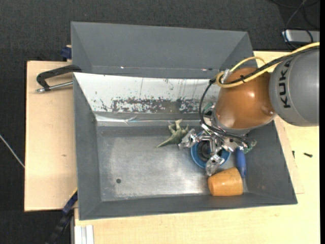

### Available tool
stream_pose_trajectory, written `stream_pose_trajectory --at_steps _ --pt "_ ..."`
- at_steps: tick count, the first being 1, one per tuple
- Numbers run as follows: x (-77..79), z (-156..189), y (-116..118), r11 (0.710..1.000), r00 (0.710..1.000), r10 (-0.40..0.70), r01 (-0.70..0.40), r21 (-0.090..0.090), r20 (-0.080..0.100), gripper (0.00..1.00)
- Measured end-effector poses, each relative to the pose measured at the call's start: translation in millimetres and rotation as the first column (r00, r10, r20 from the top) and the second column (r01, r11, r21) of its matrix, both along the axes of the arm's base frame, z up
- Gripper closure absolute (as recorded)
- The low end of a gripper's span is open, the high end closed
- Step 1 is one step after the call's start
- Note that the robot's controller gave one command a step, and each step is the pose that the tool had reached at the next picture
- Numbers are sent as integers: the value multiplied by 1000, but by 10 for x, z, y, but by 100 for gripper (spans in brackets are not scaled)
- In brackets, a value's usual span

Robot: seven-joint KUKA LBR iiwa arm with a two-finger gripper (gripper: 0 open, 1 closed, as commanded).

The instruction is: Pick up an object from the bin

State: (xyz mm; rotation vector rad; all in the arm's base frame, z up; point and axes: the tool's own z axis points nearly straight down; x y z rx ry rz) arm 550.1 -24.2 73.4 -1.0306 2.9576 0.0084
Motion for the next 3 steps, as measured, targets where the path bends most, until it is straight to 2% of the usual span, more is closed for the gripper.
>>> stream_pose_trajectory --at_steps 1,2,3 --pt "15 11 1 1000 1000 -1 1 -1 4 100" --pt "8 2 -32 1000 1000 -3 3 -6 2 0" --pt "10 11 -33 1000 1000 -3 3 -6 1 100"
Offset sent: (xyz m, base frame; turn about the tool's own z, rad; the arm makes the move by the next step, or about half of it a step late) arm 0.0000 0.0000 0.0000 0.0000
